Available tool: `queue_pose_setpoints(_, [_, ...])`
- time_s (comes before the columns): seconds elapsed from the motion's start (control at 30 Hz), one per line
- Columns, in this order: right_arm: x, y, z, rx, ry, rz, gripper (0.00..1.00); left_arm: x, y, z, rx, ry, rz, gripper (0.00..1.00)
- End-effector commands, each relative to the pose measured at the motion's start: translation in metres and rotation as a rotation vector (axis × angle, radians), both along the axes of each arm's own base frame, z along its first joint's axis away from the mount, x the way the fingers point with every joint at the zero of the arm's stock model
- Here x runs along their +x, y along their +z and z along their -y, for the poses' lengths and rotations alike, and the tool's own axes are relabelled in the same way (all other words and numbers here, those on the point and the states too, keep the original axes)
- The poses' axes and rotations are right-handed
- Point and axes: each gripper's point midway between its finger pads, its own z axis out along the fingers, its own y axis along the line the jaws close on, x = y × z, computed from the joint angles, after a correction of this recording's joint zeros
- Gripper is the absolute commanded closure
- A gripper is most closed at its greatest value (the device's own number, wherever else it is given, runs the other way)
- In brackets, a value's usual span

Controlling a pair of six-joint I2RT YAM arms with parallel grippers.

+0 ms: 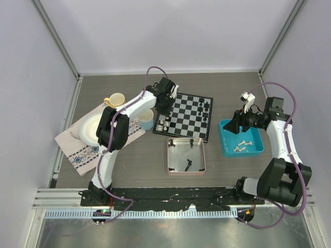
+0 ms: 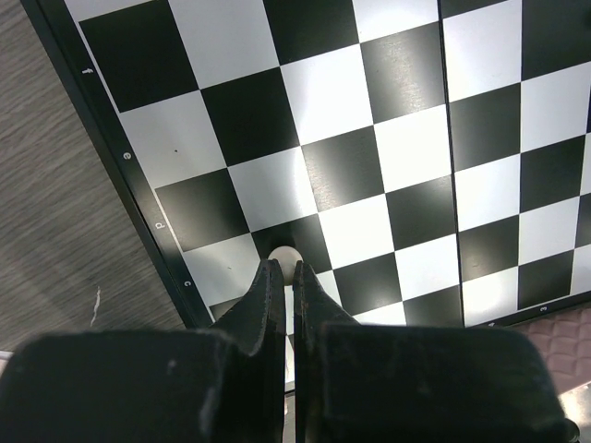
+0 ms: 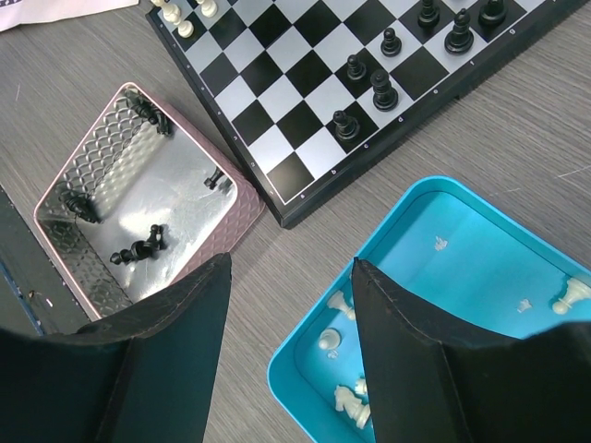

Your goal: Set up the chess pieces on the board

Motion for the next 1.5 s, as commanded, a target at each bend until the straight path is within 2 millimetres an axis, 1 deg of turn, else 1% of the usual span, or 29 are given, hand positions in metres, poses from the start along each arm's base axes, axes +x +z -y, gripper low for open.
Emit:
queue_pose_setpoints(0.0, [0.004, 0.002, -0.001, 0.016, 0.01, 0.03, 0.4, 0.005, 0.011, 0.009, -0.031, -0.017, 0.022, 0.97])
queue_pose_setpoints(0.4, [0.004, 0.001, 0.0, 0.018, 0.009, 0.025, 0.4, 0.005, 0.003, 0.013, -0.044, -0.016, 0.007, 0.95])
queue_pose_setpoints(0.57, [0.004, 0.001, 0.0, 0.021, 0.007, 0.023, 0.4, 0.004, -0.001, 0.012, -0.04, -0.015, -0.002, 0.92])
queue_pose_setpoints(0.67, [0.004, 0.0, 0.0, 0.023, 0.009, 0.02, 0.4, 0.004, -0.001, 0.012, -0.039, -0.013, -0.003, 0.88])
queue_pose_setpoints(0.7, [0.004, 0.0, 0.0, 0.023, 0.009, 0.02, 0.4, 0.004, 0.0, 0.011, -0.038, -0.012, -0.001, 0.84])
queue_pose_setpoints(0.9, [0.003, 0.0, -0.001, 0.027, 0.01, 0.017, 0.39, 0.003, 0.0, 0.008, -0.023, -0.008, 0.0, 0.71])
queue_pose_setpoints(1.03, [0.003, -0.001, 0.0, 0.029, 0.011, 0.011, 0.39, 0.004, 0.003, 0.007, -0.021, -0.002, 0.007, 0.67])
queue_pose_setpoints(1.13, [0.003, -0.001, 0.0, 0.03, 0.013, 0.012, 0.4, 0.007, 0.013, 0.009, -0.031, 0.004, 0.022, 0.62])
queue_pose_setpoints(1.23, [0.003, -0.001, 0.0, 0.026, 0.013, 0.012, 0.39, 0.011, 0.029, 0.009, -0.044, 0.009, 0.052, 0.55])
queue_pose_setpoints(1.27, [0.003, -0.001, 0.0, 0.022, 0.012, 0.013, 0.39, 0.012, 0.037, 0.01, -0.051, 0.01, 0.066, 0.5])
queue_pose_setpoints(1.33, [0.003, -0.002, 0.001, 0.015, 0.012, 0.015, 0.39, 0.014, 0.054, 0.011, -0.072, 0.014, 0.097, 0.46])
queue_pose_setpoints(1.37, [0.003, -0.001, 0.002, 0.011, 0.011, 0.017, 0.39, 0.015, 0.06, 0.011, -0.079, 0.016, 0.108, 0.41])
queue_pose_setpoints(1.4, [0.003, -0.003, 0.004, -0.001, 0.004, 0.009, 0.39, 0.016, 0.068, 0.012, -0.09, 0.018, 0.125, 0.39])
queue_pose_setpoints(1.43, [0.003, -0.003, 0.005, -0.011, -0.001, 0.011, 0.39, 0.016, 0.082, 0.012, -0.109, 0.019, 0.151, 0.38])
queue_pose_setpoints(1.47, [0.004, -0.003, 0.007, -0.022, -0.008, 0.009, 0.39, 0.016, 0.092, 0.012, -0.123, 0.02, 0.17, 0.34])
